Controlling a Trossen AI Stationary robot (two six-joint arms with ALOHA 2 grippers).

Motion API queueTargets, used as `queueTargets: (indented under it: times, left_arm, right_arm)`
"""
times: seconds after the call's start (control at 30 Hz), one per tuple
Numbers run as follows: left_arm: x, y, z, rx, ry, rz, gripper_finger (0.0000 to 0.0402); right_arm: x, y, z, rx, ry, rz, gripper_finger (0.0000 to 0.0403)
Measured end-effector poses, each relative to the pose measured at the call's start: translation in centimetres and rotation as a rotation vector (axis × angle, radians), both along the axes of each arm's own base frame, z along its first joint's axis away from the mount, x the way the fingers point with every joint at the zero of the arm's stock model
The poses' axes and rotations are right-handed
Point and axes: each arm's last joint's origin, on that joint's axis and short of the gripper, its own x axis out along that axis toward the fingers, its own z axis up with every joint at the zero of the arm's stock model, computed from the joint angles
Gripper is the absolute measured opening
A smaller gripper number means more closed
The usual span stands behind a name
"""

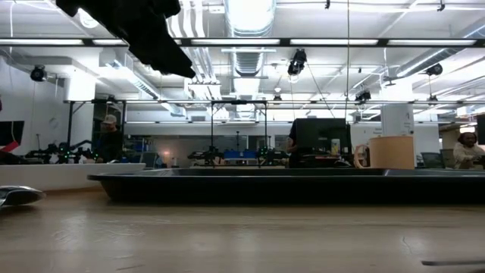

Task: Set up tray
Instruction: Put the orange mug on the black tray

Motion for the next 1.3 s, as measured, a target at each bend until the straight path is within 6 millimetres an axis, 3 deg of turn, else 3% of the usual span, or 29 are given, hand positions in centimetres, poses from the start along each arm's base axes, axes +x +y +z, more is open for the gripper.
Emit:
queueTargets:
  times: [0.33,0.47,0.8,1.07,1.3]
  left_arm:
    - [0.0,0.0,0.0,-0.034,-0.007,0.020,0.0201]
    - [0.0,0.0,0.1,-0.034,-0.012,0.021,0.0201]
    - [0.0,0.0,0.1,-0.043,-0.023,0.026,0.0201]
    - [0.0,0.0,0.1,-0.046,-0.023,0.028,0.0201]
    - [0.0,0.0,0.1,-0.045,-0.021,0.027,0.0201]
  right_arm:
    - [-3.0,-3.3,-3.0,0.483,0.203,-0.292,0.0196]
    - [-2.1,-3.7,-4.7,0.586,0.248,-0.268,0.0204]
    - [0.3,-4.6,-10.4,0.571,0.333,-0.263,0.0234]
    - [1.5,-6.5,-11.8,0.639,0.360,-0.344,0.0257]
    - [3.4,-8.9,-14.2,0.871,0.514,-0.182,0.0258]
